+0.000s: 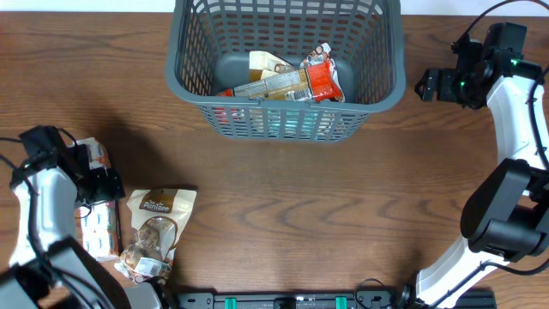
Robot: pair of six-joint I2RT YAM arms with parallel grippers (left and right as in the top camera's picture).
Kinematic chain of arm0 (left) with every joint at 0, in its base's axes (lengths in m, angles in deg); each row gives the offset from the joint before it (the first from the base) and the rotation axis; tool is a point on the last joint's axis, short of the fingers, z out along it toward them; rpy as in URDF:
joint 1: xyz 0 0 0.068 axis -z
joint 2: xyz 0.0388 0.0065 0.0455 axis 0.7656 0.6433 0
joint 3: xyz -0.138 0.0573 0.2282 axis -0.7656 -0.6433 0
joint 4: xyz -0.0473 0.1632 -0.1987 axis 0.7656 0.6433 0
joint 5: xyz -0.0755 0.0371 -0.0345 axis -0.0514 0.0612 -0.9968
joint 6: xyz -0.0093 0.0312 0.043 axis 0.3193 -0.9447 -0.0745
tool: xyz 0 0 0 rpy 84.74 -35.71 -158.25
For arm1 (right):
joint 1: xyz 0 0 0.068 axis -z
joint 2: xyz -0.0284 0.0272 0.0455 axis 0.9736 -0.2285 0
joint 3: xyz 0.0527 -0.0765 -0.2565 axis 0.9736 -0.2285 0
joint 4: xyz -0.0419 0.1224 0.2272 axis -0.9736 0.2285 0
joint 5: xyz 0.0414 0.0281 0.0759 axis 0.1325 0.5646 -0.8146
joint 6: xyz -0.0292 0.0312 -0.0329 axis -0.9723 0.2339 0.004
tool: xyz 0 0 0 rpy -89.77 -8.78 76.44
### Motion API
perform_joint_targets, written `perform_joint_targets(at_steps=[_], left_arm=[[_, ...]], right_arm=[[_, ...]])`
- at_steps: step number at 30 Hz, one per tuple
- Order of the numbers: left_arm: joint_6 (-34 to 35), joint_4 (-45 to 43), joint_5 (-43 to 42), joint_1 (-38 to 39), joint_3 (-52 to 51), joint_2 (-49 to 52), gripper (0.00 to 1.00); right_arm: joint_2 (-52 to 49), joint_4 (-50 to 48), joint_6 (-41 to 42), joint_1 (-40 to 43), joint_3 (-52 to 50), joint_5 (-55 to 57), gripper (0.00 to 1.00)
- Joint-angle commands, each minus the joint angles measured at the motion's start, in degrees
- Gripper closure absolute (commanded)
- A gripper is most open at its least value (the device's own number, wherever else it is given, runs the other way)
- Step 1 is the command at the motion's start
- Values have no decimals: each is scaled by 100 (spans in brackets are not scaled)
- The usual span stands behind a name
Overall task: Pack container
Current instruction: 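Move the left gripper to the white tissue box and grasp it, then lift the tissue box over the basket and lower it inside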
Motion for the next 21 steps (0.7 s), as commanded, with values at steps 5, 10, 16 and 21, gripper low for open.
perform_joint_targets(at_steps=[5, 10, 16, 21], left_arm=[[-249, -289, -17, -24, 17, 831, 1], [-181, -225, -232, -22, 17, 988, 10], [-11, -225, -901, -22, 37, 852, 71], [271, 0, -1228, -17, 195, 546, 94]], right_arm=[[-26, 28, -175, -48, -28, -28, 1], [-26, 28, -197, -48, -28, -26, 1], [-26, 26, -195, -48, -28, -26, 2], [-26, 26, -192, -48, -28, -28, 1]])
